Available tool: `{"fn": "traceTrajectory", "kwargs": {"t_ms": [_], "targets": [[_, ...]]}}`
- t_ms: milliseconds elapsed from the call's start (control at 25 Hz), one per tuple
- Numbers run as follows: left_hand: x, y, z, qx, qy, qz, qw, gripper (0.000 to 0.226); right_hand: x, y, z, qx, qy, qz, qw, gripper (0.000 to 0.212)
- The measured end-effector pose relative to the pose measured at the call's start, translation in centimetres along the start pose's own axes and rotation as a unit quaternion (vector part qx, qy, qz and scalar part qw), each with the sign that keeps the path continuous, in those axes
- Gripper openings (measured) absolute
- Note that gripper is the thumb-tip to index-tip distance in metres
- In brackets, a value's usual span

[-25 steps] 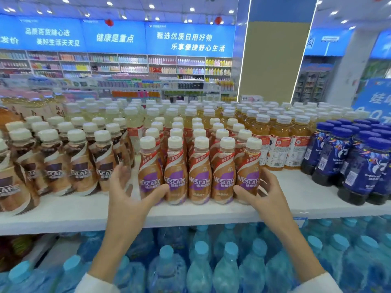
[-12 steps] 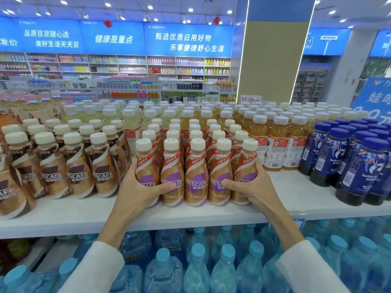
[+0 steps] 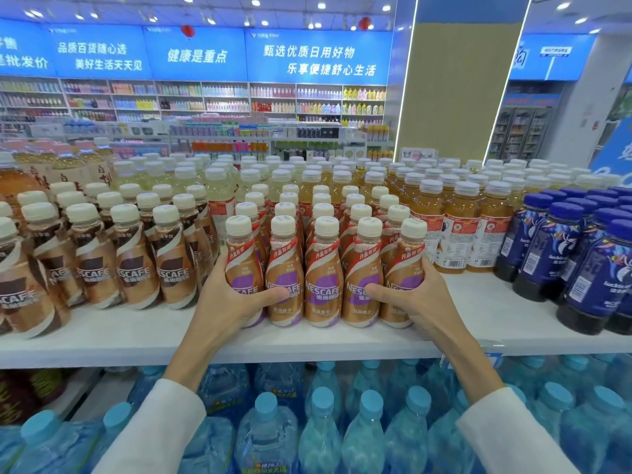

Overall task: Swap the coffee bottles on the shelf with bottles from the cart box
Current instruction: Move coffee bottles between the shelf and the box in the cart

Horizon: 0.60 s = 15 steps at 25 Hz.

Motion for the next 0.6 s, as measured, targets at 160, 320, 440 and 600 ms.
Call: {"fn": "traceTrajectory", "kwargs": {"t_ms": [160, 320, 440, 600], "targets": [[-0.6, -0.6, 0.3, 0.001, 0.001, 0.006, 1.0, 0.107, -1.1, -0.9, -0.4, -0.009, 0.018, -0.007, 1.0, 0.105], [-2.1, -2.8, -1.4, -0.016, -0.015, 0.021, 1.0, 0.119, -3.0, -3.9, 1.0, -0.001, -0.036, 0.038, 0.999, 0.113], [-2.3, -4.1, -2.9, -0.035, -0.002, 0.026, 0.999, 0.091, -2.8, -5.1, 1.7, -0.013, -0.06, 0.057, 0.997, 0.082], [-1.9, -4.5, -3.4, -0.046, 0.029, 0.061, 0.997, 0.07, -2.5, -5.5, 1.5, -0.024, -0.078, 0.086, 0.993, 0.061]]}}
Point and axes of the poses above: each hand's wrist, its own y-axis towards the middle knuckle, its own x-axis out of the palm, z = x × y, the point moved 4 cm from there along y, towards the middle knuckle, and after that the axes turned 15 degrees about y, right-handed, at the moved point
